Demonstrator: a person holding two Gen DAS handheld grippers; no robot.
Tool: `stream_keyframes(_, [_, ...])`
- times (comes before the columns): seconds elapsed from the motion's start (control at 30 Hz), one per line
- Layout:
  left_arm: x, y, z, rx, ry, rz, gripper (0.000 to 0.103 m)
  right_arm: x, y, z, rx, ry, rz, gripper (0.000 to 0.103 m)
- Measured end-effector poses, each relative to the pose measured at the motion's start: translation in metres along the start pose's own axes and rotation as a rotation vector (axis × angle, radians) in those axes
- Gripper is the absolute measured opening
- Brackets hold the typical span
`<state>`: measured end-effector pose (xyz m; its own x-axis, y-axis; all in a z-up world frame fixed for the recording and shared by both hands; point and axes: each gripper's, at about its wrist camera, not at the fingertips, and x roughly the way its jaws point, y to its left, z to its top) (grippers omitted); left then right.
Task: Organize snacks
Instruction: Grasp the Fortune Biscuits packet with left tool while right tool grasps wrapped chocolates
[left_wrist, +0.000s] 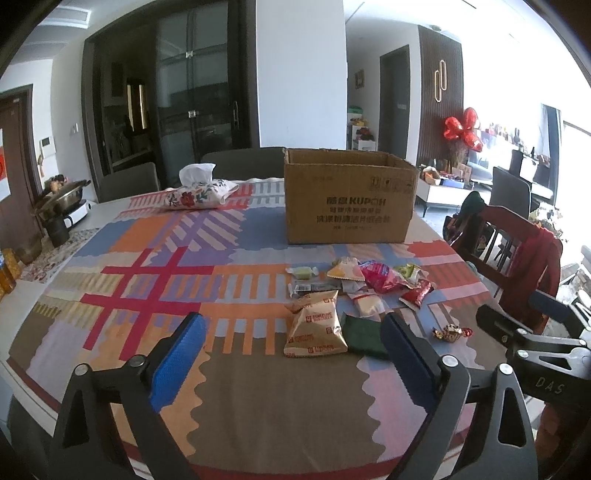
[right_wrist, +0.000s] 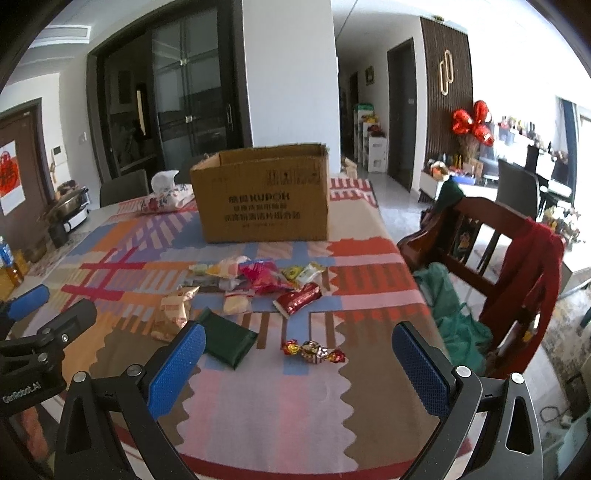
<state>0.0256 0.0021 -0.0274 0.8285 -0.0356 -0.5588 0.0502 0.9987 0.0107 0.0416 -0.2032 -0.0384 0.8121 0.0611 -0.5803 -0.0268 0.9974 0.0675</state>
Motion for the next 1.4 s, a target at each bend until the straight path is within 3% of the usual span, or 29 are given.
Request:
stream_keyframes(0.3, [0.044, -0.001, 0.002, -0.014, 0.087, -0.024, 0.082, 0.046, -0.008, -0.005, 0.048, 0.123, 0.005, 0.091])
stream_keyframes(0.73, [0.1, -0.011, 0.002, -0.006, 0.185, -0.057, 0.07, 0.093, -0.023, -0.018, 0.103, 0.29, -0.011, 0.07])
stream_keyframes(1.03, [0.127, -0.006, 0.004, -0.05, 0.233, -0.067, 0.063, 0.11, -0.01, -0.015, 0.041, 0.307, 0.015, 0.058])
stream_keyframes(1.2, [0.137, -0.003, 0.002, -0.072, 0.274, -0.083, 0.056, 0.118, -0.002, -0.012, -0.004, 0.304, 0.035, 0.04])
stream_keyframes(1.4, [0.14, -0.004, 0.001, -0.06, 0.284, -0.094, 0.045, 0.119, 0.004, -0.01, -0.037, 0.287, 0.048, 0.033])
